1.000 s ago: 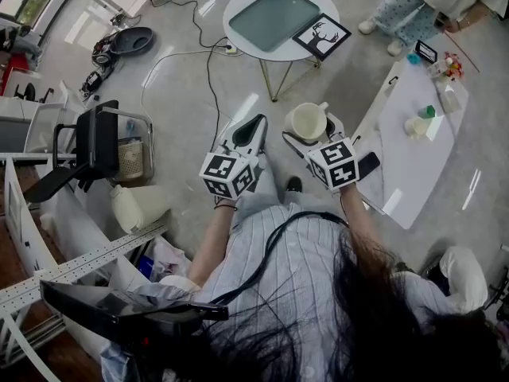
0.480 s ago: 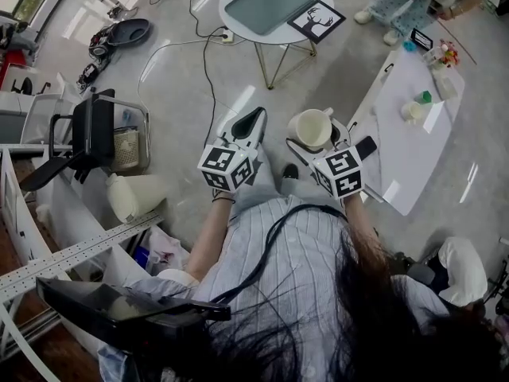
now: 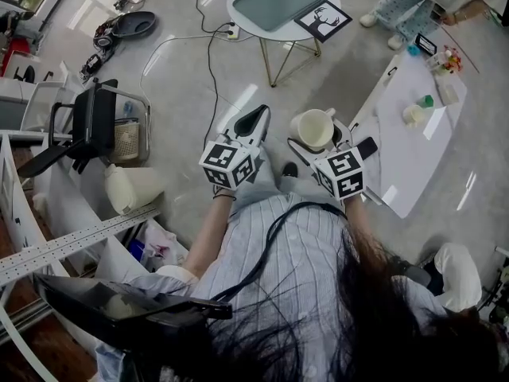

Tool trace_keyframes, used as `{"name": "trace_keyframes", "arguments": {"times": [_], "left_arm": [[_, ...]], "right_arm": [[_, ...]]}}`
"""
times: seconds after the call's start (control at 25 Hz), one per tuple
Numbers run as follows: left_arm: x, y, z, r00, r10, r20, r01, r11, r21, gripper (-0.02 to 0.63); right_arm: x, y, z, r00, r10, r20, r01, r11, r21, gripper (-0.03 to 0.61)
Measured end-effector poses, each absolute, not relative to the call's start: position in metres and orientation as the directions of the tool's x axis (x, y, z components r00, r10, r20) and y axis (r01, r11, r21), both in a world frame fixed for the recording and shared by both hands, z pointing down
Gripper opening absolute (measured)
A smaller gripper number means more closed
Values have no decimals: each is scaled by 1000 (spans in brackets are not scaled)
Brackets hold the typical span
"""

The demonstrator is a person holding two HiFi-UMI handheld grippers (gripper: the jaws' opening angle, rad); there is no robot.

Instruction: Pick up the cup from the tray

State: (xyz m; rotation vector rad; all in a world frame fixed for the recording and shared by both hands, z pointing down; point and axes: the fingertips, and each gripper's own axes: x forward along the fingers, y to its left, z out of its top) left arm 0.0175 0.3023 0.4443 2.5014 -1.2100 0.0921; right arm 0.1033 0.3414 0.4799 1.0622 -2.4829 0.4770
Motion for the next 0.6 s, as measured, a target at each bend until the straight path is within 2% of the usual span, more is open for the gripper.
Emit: {"name": "trace_keyframes", "arguments": {"times": [0.6], "left_arm": [[2,303,442,613,-760,216,-787,-560,260,14]], "right_arm": [[83,331,472,-668,-601,438,-714,684,-150,408]]}}
